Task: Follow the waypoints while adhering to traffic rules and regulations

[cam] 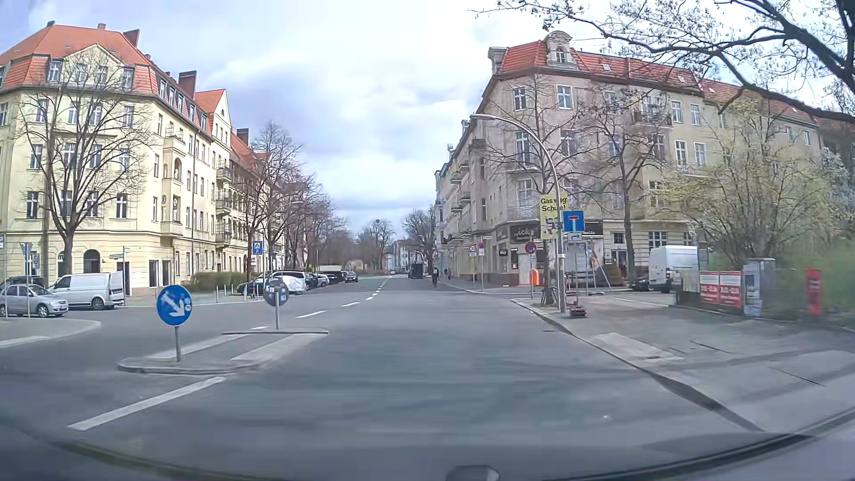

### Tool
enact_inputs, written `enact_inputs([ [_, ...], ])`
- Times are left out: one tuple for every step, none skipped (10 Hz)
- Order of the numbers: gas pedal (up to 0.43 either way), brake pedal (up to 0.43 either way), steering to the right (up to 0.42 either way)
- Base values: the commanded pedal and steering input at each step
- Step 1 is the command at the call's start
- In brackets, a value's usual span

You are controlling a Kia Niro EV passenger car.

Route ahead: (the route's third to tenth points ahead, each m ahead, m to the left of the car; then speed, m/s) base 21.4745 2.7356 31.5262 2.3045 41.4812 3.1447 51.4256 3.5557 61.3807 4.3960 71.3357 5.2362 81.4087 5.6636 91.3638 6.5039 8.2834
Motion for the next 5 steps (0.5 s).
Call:
enact_inputs([
  [0.02,0.0,0.001],
  [0.02,0.0,0.001],
  [0.02,0.0,0.0],
  [0.02,0.0,0.0],
  [0.02,0.0,0.0],
])
